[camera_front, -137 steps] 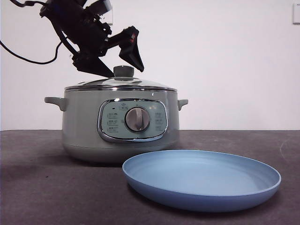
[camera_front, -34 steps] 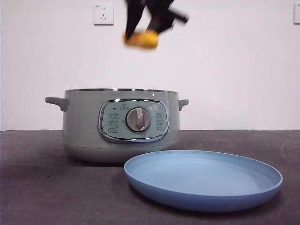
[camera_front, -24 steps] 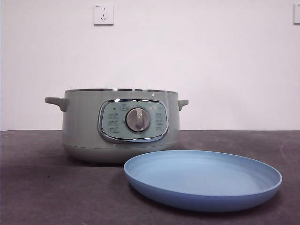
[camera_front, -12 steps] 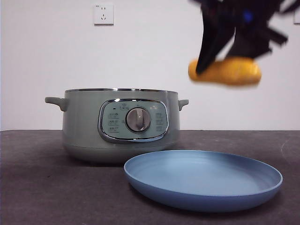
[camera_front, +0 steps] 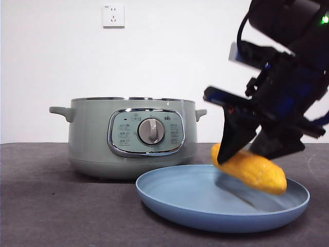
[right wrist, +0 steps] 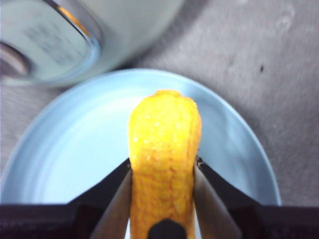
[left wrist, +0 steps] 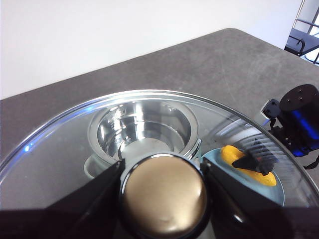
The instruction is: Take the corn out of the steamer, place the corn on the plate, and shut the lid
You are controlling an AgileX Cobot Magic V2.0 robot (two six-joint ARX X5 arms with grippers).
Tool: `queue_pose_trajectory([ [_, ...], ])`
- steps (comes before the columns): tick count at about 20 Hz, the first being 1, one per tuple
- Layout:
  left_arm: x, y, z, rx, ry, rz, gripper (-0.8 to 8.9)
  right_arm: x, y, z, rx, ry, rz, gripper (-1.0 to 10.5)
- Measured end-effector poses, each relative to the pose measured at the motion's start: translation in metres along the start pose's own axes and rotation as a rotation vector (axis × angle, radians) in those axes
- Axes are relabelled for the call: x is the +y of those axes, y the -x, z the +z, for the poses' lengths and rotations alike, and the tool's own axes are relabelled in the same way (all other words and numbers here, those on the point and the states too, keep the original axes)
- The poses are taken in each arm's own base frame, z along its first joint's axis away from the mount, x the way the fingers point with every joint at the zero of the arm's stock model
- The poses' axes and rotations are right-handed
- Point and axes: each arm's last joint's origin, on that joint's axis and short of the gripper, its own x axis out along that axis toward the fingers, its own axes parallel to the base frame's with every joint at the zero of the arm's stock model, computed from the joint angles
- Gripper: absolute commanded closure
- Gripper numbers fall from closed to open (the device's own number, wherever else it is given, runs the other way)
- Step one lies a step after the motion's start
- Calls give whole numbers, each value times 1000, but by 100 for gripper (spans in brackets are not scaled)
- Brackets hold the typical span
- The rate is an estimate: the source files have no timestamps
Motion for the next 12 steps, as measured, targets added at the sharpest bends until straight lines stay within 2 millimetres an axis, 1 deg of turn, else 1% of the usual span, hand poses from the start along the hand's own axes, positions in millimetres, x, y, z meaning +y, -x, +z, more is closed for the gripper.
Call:
queue_pose_trajectory([
  [5, 1, -8, 2, 21, 3, -2, 822, 0, -19, -10, 52, 0, -11, 959],
  [6, 2, -10, 3, 23, 4, -2, 822, 0, -20, -9, 46, 0, -9, 958],
  [7, 2, -13, 4, 23, 3, -1, 822, 0, -21, -10, 47, -2, -9, 931],
  [8, 3, -17, 5, 24, 3, -2, 822, 0, -21, -10, 47, -2, -9, 875],
  [10, 4, -25, 8, 35, 4, -3, 822, 0, -21, -10, 47, -2, -9, 705],
  [12, 6, -34, 10, 48, 6, -5, 822, 0, -20, -9, 47, -1, -4, 559],
])
